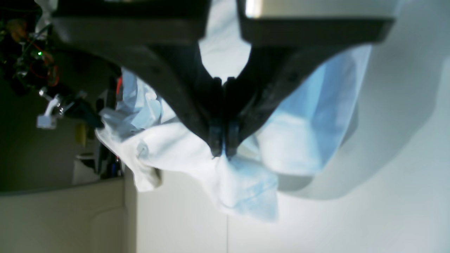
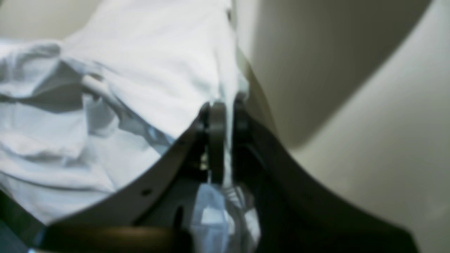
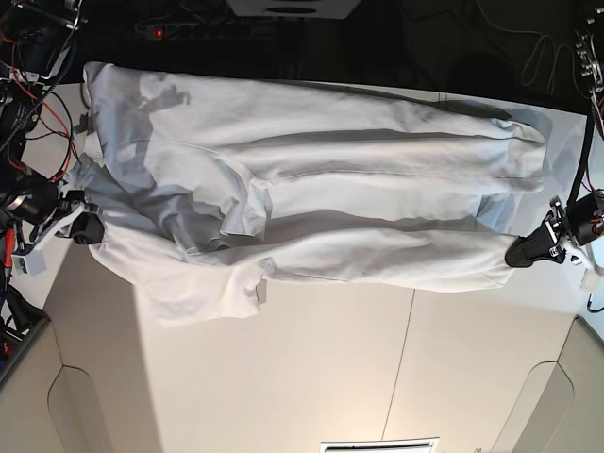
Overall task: Layout the t-shirt on the table in an organized manner, then fold the t-shirt properly
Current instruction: 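Lift the shirt with both grippers and drape it over the table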
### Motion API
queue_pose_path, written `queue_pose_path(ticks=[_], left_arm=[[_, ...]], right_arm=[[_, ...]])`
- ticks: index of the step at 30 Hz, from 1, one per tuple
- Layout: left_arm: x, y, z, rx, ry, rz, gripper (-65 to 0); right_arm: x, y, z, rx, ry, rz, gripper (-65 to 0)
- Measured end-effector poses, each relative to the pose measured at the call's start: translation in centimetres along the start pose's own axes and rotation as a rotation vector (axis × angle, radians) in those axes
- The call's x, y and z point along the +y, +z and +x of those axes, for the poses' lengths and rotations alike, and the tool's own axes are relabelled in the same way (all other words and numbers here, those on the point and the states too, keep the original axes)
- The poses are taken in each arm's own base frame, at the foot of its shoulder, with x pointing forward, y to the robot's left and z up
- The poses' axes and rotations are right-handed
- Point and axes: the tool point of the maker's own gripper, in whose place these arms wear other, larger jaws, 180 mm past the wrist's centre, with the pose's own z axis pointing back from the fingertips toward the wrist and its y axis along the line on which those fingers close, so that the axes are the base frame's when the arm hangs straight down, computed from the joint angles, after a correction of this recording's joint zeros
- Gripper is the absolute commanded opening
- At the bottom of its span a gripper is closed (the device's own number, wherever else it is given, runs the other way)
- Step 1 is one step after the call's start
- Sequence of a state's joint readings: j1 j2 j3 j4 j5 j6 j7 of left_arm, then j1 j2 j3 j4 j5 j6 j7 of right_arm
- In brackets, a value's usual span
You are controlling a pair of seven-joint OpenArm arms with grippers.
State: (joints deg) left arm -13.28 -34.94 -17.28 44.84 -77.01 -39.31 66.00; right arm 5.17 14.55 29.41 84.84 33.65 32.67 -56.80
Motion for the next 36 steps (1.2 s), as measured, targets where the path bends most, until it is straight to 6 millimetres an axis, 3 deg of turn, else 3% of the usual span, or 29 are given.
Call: queue_pose_path(ticks=[8,13,20,27,34,36], left_arm=[[1.4,2.6,0.3,-0.089,0.036,0.019,-65.0],[2.8,4.0,-1.1,-0.105,0.078,0.044,-65.0],[3.1,4.5,-2.5,-0.095,0.114,0.030,-65.0],[2.8,4.5,-2.4,-0.101,0.121,0.014,-65.0],[3.8,4.8,-4.2,-0.055,0.131,0.049,-65.0],[4.1,4.7,-5.0,-0.047,0.139,0.059,-65.0]], right_arm=[[-2.3,1.7,-0.4,-0.047,-0.067,-0.047,-65.0],[-2.2,1.9,-0.3,-0.055,-0.086,-0.033,-65.0],[-1.5,2.9,-1.8,-0.044,-0.089,-0.012,-65.0],[-0.7,4.8,-2.9,-0.035,-0.025,-0.036,-65.0],[-1.9,5.3,-6.1,0.056,-0.012,-0.099,-65.0],[-2.4,5.3,-6.2,0.054,0.001,-0.126,-65.0]])
